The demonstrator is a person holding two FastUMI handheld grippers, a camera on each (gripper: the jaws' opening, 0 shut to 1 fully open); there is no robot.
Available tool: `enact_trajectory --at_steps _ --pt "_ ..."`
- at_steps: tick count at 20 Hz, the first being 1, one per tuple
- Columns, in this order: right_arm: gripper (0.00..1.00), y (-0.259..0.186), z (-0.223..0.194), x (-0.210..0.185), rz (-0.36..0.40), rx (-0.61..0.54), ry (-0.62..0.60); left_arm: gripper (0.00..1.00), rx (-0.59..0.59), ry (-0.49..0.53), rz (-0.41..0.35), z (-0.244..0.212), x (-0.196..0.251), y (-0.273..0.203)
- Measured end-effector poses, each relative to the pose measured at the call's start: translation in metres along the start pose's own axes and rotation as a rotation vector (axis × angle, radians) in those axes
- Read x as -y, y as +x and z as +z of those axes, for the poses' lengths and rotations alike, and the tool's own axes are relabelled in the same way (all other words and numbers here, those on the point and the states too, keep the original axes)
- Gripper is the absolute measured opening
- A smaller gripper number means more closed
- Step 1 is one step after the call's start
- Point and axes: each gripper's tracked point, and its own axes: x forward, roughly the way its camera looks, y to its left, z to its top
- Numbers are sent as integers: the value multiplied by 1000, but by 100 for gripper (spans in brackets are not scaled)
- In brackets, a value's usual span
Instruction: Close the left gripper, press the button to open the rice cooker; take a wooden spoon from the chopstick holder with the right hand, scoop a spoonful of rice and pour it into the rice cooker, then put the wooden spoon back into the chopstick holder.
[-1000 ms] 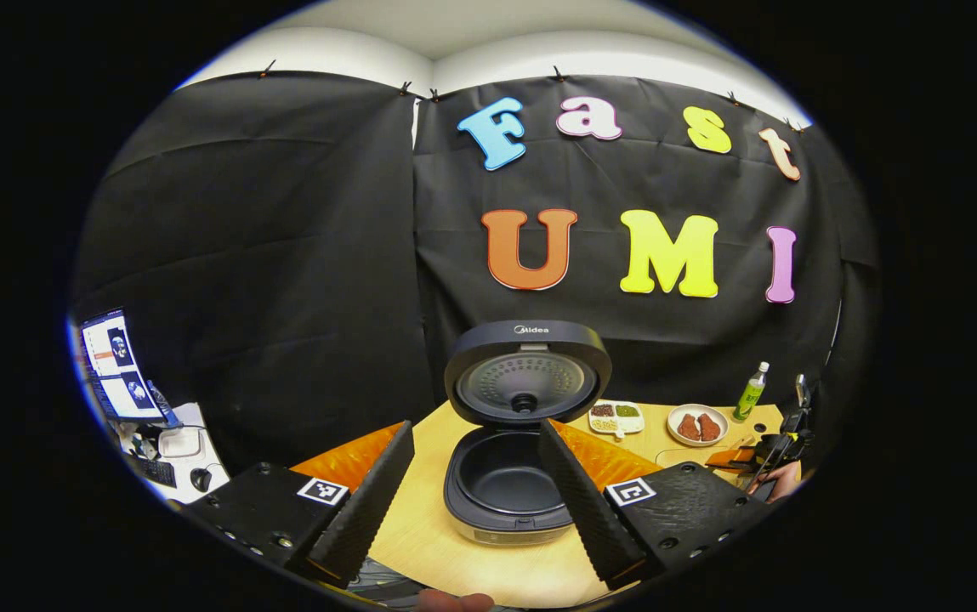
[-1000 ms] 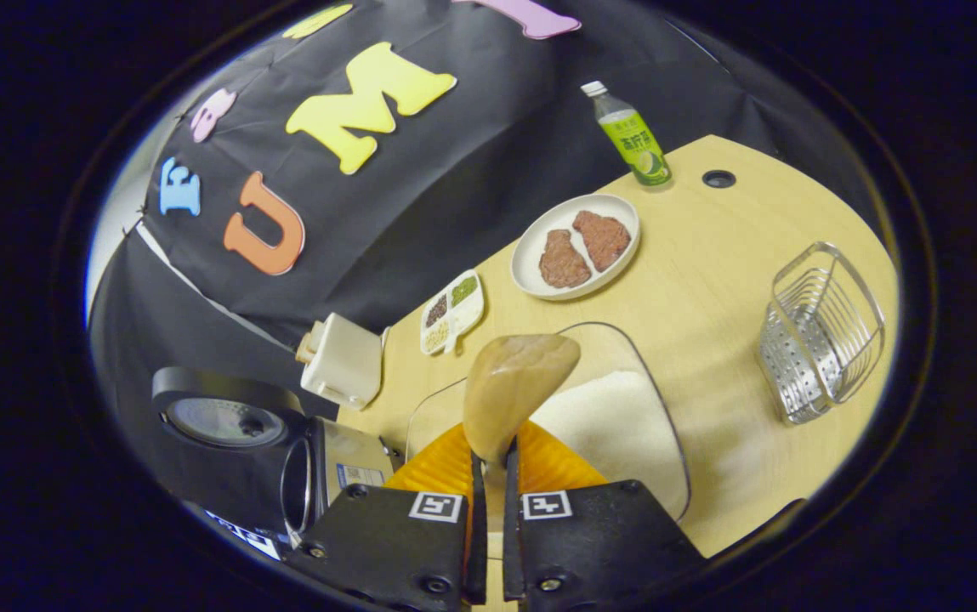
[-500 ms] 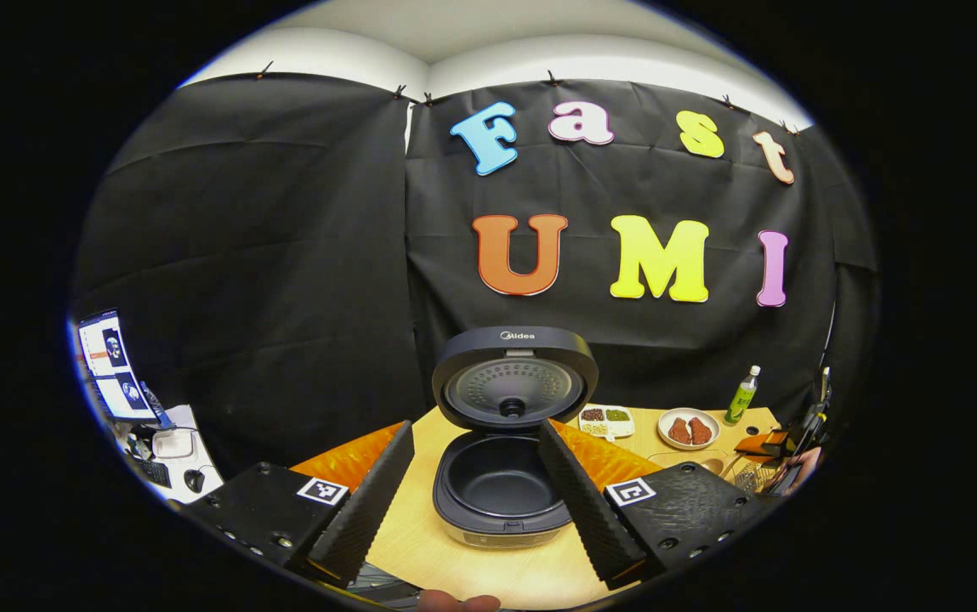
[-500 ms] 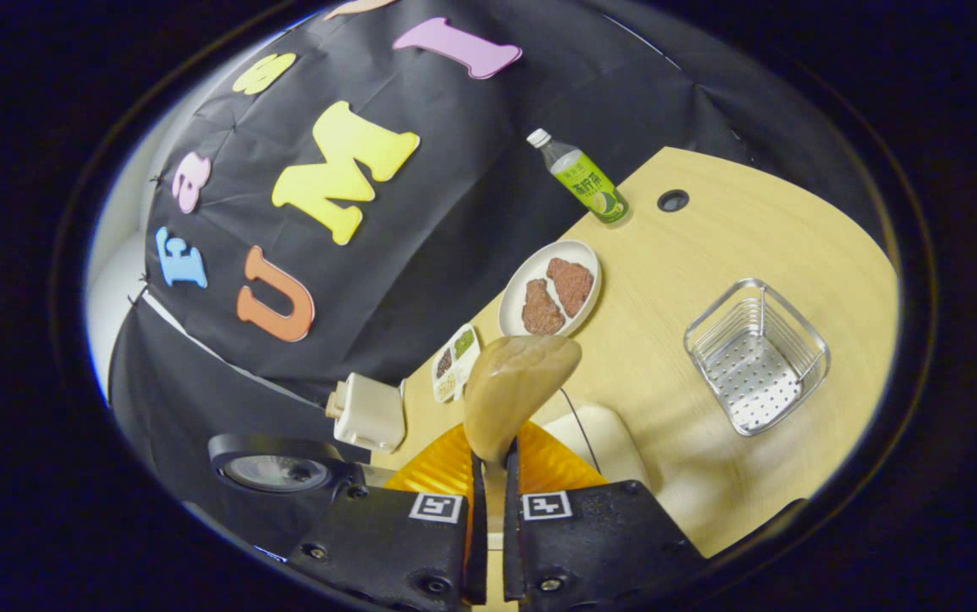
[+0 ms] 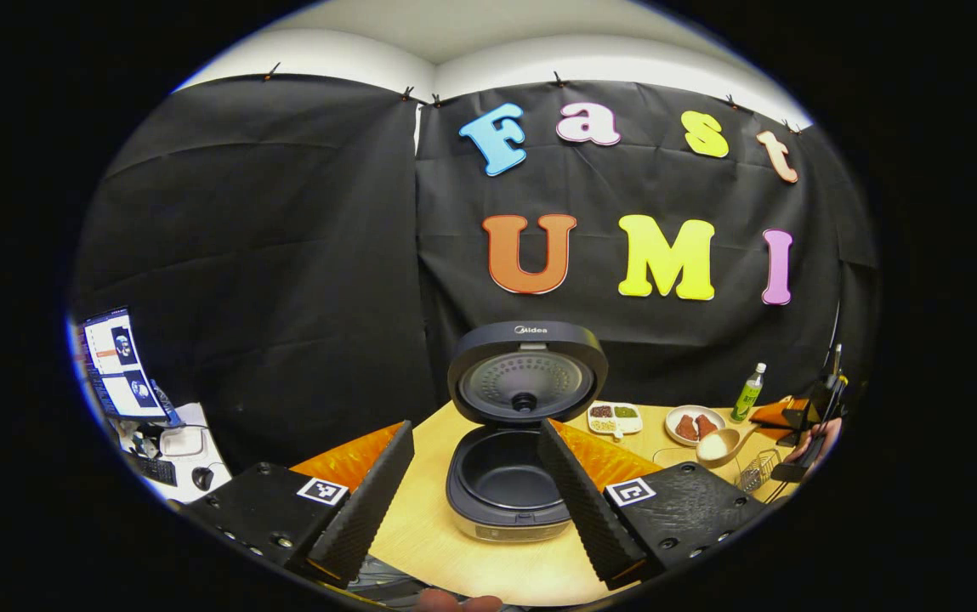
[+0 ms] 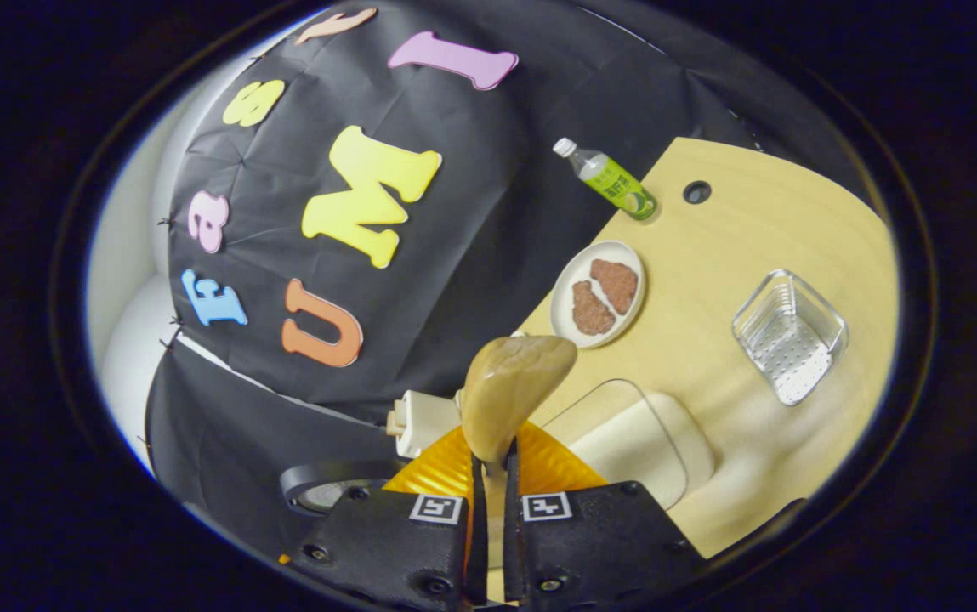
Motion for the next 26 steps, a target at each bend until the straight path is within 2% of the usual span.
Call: enact_trajectory --at_steps 7,11,14,19,26 --pt "12 34 -83 -114 164 -157 -73 95 10 -8 60 -6 -34 -19" --pt "12 66 -132 -149 190 -230 -99 95 5 -9 88 -11 -49 -33" --pt "12 87 -162 -161 191 -266 -166 95 1 -32 110 -13 -62 -40" --pt "12 105 -192 -166 155 -269 -347 95 -15 -33 139 -18 -73 -48" --pt "12 121 -205 -163 103 -254 -531 95 -23 -30 157 -20 -79 -48"
